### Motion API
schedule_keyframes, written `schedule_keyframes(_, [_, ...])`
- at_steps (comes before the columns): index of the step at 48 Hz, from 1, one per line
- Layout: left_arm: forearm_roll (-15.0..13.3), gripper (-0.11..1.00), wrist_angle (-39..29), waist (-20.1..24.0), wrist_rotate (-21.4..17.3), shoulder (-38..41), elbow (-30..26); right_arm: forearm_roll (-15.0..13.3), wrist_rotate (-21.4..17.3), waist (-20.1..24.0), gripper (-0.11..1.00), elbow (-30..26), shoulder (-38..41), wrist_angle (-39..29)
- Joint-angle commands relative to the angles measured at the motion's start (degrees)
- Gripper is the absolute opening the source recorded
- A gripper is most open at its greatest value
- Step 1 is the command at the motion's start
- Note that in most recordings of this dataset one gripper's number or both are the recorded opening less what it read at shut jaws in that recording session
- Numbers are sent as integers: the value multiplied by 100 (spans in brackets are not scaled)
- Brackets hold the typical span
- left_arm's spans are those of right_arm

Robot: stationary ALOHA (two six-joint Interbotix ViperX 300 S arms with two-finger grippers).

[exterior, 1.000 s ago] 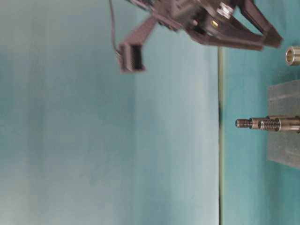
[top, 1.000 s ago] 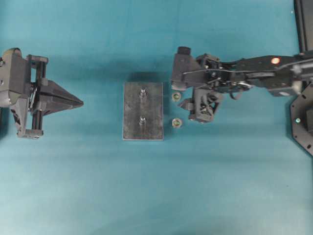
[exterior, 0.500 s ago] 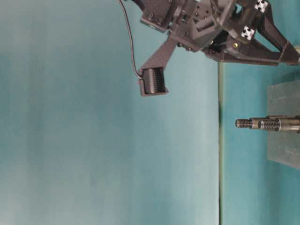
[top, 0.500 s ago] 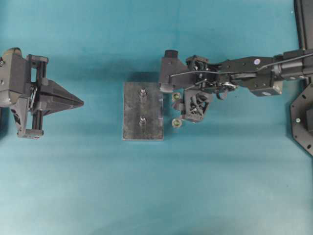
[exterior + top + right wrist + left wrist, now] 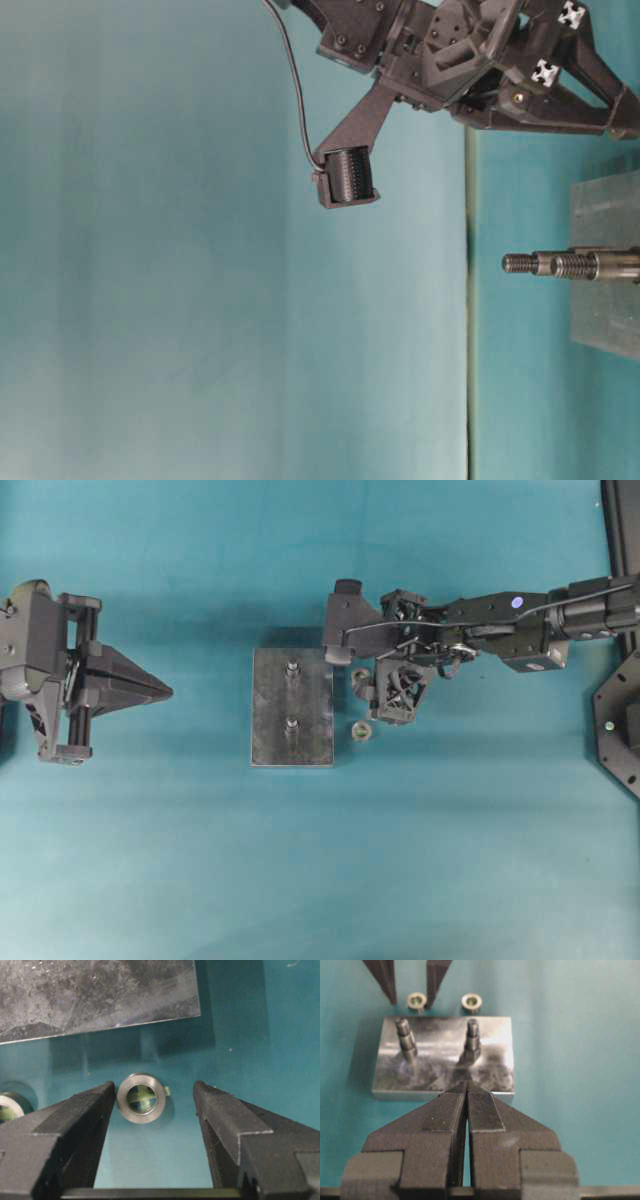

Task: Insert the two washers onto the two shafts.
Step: 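Lower the right gripper and close it on the upper washer, then lift the washer and carry it over the upper shaft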

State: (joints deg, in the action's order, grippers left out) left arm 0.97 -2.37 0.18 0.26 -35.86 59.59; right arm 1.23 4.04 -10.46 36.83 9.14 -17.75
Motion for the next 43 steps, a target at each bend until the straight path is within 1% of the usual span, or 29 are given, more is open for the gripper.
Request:
schedule_keyframes(1, [18, 0, 53, 0, 0, 0, -141, -9, 44, 44, 69, -70, -70, 18])
schedule_keyframes(11, [18, 0, 70, 0, 0, 18, -141, 0, 18, 97, 64, -62, -9, 18])
schedule_keyframes(15, [18, 0, 88, 0, 0, 18, -132, -9, 18, 97, 57, -70, 9, 9])
schedule_keyframes(19, [18, 0, 114, 0, 9, 18, -132, -9, 18, 97, 46, -70, 26, 18])
schedule_keyframes(22, [18, 0, 123, 0, 18, 9, -132, -9, 26, 97, 36, -79, 26, 9])
schedule_keyframes(24, [18, 0, 123, 0, 18, 18, -132, -9, 26, 105, 33, -79, 26, 9])
schedule_keyframes(34, [18, 0, 123, 0, 18, 18, -132, -35, 35, 79, 33, -185, -79, -202])
schedule_keyframes(43, [18, 0, 123, -9, 18, 18, -149, -97, 35, 88, 33, -545, -387, -536])
